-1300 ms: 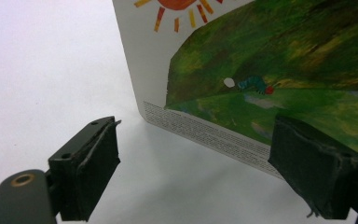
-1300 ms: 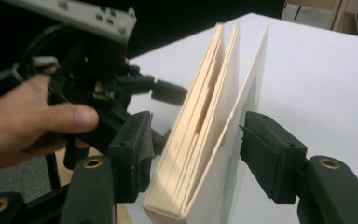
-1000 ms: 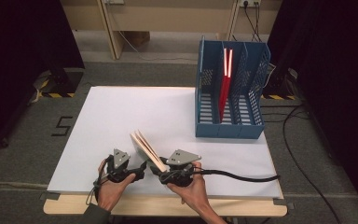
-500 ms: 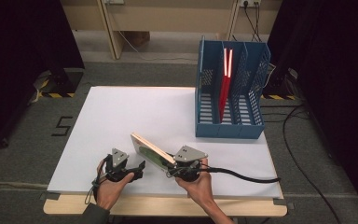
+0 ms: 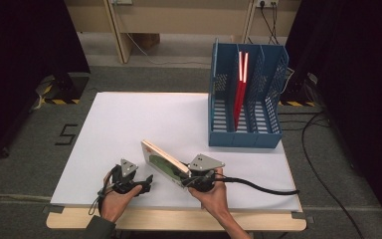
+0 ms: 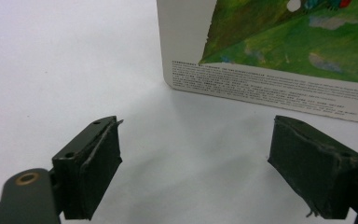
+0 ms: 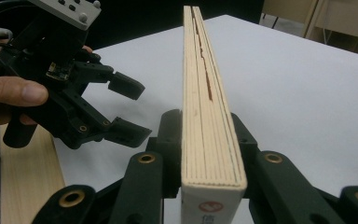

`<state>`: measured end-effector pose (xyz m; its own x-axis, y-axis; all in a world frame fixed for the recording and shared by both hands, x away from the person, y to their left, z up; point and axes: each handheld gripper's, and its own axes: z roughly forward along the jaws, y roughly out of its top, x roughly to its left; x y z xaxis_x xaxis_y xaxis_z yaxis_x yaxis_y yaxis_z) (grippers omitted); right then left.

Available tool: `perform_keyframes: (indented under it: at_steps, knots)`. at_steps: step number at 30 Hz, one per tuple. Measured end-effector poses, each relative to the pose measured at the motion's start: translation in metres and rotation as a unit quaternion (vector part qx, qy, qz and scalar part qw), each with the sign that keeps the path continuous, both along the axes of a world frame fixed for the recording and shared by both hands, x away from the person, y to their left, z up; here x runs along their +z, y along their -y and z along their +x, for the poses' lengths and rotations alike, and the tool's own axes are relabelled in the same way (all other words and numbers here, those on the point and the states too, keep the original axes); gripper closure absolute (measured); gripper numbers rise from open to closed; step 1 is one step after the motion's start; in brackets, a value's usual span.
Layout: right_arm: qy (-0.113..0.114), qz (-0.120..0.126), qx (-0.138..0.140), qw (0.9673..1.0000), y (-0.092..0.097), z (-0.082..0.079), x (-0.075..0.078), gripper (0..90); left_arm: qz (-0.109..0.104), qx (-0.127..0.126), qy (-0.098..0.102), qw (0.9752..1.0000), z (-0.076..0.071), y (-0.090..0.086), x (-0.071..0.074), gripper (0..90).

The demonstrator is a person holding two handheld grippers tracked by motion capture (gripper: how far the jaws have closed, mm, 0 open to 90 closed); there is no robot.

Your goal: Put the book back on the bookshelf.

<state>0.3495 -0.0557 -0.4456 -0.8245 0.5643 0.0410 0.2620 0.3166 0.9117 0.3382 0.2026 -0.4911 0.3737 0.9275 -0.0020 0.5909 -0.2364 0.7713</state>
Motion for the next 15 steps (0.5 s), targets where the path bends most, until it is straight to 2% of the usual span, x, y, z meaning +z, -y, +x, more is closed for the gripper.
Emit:
perform_keyframes:
  at_steps: [15]
  knots:
    - [-0.015,-0.008,-0.004,0.9998,-0.007,0.009,-0.019,71.1,0.005,0.006,-0.02,0.9998,0.005,-0.008,-0.004,15.2]
